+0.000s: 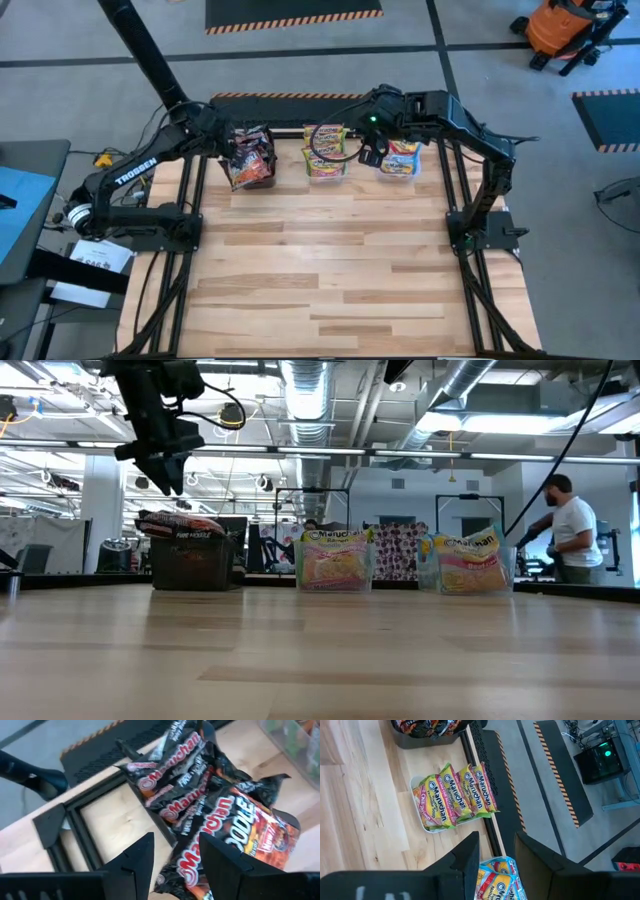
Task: Sort Maruchan noodles
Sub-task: Put the black noodle pack into the black bin
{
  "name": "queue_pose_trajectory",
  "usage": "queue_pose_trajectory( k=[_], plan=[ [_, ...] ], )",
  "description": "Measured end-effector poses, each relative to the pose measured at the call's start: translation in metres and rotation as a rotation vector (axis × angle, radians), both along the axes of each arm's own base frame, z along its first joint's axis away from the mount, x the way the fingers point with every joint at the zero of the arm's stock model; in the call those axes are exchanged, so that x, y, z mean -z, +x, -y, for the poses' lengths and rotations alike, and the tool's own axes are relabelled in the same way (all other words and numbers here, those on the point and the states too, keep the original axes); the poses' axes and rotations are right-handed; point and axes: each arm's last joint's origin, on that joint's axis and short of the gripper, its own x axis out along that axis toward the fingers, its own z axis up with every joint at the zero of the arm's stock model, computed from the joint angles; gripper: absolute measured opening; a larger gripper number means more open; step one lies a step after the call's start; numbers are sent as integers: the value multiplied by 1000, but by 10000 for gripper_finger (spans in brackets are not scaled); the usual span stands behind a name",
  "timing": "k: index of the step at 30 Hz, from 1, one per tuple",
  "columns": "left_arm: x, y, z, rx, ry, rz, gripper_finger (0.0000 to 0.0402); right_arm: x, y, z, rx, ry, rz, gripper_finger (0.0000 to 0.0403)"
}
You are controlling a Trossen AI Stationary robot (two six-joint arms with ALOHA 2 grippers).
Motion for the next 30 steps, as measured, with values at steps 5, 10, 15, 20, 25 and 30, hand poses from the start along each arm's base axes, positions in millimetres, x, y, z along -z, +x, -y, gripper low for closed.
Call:
queue_pose_trajectory(
  k=[5,10,15,20,25,30],
  plan=[
    [1,5,4,131,-132,129,144,0,0,0,0,0,0,146],
    [3,7,14,246,-347,268,144,0,0,0,2,2,2,146],
    [9,4,27,237,-506,234,144,0,0,0,16,14,14,146],
    [16,5,32,228,-569,159,144,0,0,0,16,13,14,146],
    [29,12,27,190,-589,111,144,0,0,0,16,13,14,146],
    [41,18,20,165,-620,58,144,0,0,0,16,13,13,146]
  ],
)
